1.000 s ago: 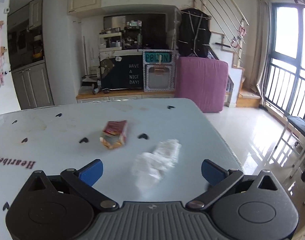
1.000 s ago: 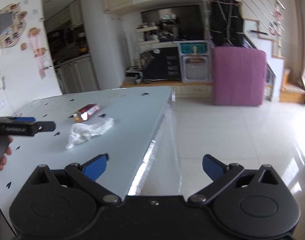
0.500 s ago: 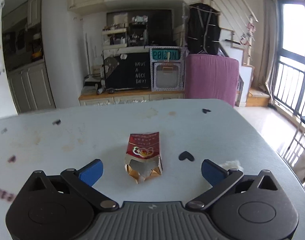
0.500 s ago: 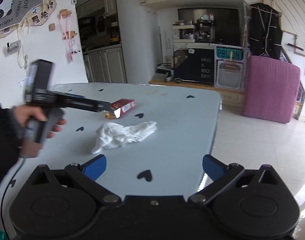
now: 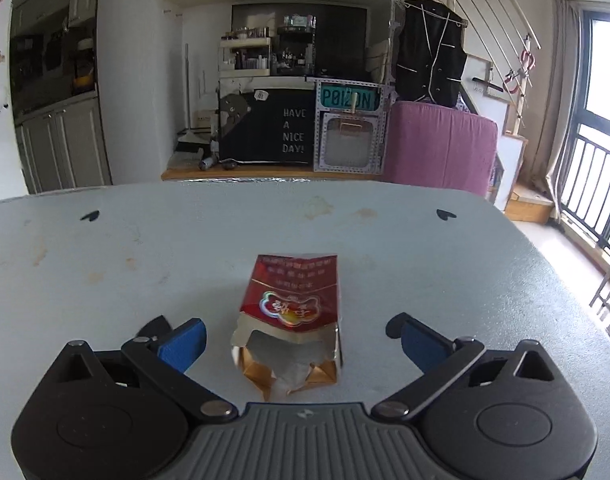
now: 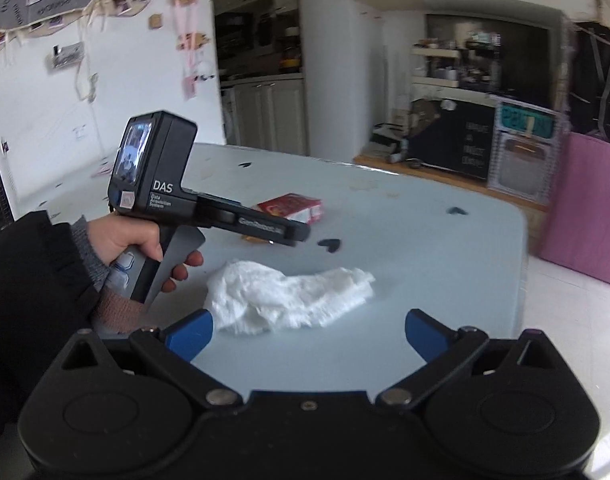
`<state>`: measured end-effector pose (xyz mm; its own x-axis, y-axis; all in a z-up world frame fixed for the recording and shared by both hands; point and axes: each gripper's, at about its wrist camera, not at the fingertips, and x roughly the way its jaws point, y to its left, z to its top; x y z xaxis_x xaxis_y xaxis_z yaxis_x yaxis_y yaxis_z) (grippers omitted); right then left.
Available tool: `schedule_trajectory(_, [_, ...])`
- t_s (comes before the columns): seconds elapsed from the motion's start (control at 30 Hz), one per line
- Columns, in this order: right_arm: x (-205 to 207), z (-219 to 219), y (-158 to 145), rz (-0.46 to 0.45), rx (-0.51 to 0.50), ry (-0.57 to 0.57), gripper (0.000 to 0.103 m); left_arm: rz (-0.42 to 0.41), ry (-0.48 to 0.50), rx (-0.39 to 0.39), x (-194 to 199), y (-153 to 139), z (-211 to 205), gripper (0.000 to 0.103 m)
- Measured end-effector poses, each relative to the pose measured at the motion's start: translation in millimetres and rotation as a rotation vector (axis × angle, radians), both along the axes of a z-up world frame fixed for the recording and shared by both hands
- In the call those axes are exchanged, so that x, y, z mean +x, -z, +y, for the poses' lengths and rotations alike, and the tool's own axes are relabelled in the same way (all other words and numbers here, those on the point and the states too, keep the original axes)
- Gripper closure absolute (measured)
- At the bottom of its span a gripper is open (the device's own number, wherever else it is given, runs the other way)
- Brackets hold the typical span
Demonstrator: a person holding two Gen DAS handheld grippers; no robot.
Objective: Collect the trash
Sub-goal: 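Close the left tool on the red box while the right tool grasps the white tissue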
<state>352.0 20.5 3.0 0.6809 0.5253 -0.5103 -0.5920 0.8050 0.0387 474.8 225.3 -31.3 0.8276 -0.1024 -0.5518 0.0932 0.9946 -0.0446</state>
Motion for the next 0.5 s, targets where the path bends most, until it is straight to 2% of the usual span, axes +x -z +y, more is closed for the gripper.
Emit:
schedule_trajectory(0.1, [20, 15, 4, -0.006, 0.0, -0.038, 0.0, -0.003, 0.015, -0.04, 3, -1, 3, 0.01])
schedule_trajectory(0.2, [36, 28, 8, 0.03, 0.019, -0.102, 0.0, 0.038, 0.003, -0.055, 14, 2, 3, 0.018])
schedule_trajectory(0.23, [40, 32, 10, 0.042, 0.023, -0.115, 0.0, 0.033, -0.004, -0.052, 15, 2, 3, 0.019])
schedule_trajectory(0.27, [43, 37, 12, 0.047, 0.021, -0.122, 0.0, 0.031, -0.004, -0.058, 17, 2, 5, 0.024])
schedule_trajectory(0.33, [48, 48, 17, 0.052, -0.006, -0.123, 0.0, 0.027, -0.012, -0.063, 18, 1, 7, 0.029])
schedule_trajectory(0.47, [53, 62, 32, 0.059, -0.077, -0.104, 0.0, 0.017, -0.034, -0.088, 17, 0, 14, 0.05])
schedule_trajectory(0.5, [51, 63, 34, 0.043, -0.085, -0.104, 0.0, 0.015, -0.035, -0.096, 17, 0, 15, 0.05])
